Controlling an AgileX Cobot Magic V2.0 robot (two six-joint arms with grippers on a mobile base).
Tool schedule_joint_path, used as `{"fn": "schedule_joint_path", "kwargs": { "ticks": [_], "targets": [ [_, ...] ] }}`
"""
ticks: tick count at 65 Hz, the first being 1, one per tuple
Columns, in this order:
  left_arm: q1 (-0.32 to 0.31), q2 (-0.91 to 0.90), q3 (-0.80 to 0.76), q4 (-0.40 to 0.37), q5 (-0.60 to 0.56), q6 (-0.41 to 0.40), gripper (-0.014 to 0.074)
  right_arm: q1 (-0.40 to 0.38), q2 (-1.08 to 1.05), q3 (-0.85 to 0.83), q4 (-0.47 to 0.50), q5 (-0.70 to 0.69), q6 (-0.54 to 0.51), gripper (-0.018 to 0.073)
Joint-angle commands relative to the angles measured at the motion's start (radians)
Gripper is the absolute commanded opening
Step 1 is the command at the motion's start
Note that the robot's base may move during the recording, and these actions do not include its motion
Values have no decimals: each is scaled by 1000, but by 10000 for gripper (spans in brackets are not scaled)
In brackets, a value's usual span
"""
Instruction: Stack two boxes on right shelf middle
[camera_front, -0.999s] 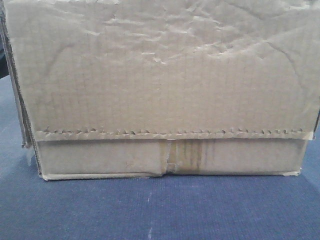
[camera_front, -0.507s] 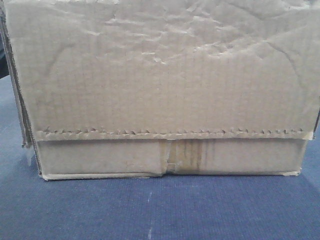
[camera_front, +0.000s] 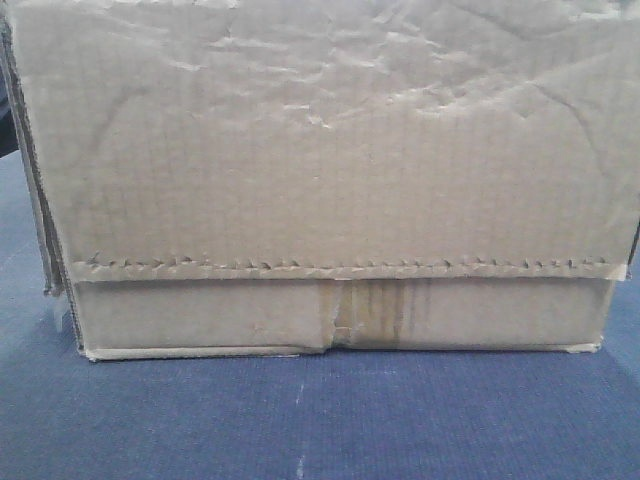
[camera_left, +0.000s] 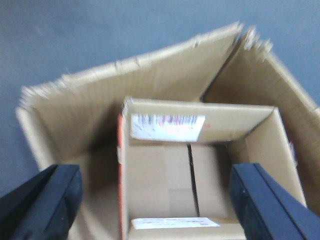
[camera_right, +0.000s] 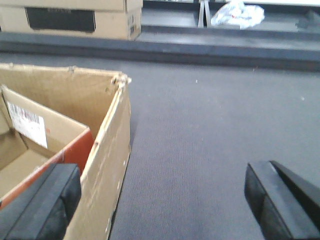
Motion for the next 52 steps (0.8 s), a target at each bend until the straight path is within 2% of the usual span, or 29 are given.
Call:
{"fn": "schedule_joint_path", "kwargs": {
  "ticks": [1, 12, 20, 28, 36, 47, 52],
  "targets": [
    [-5, -54, -8, 46, 31, -9, 490, 3, -1, -6, -2, 4, 0, 570],
    [0, -107, -8, 170, 124, -9, 490, 4, 8, -61, -2, 33, 0, 570],
    [37, -132, -4, 170, 124, -9, 490, 17, 47, -137, -2, 86, 0, 570],
    [89, -155, 15, 170, 124, -9, 490, 73, 116, -237, -2, 162, -2, 570],
    [134, -187, 63, 121, 124, -9, 490, 118, 209, -338, -2, 251, -2, 570],
    [124, -205, 166, 25, 124, -9, 490, 133, 355, -432, -2, 376, -2, 570],
    [111, -205, 227, 20, 124, -9, 490, 133, 413, -445, -2, 418, -2, 570]
  ]
}}
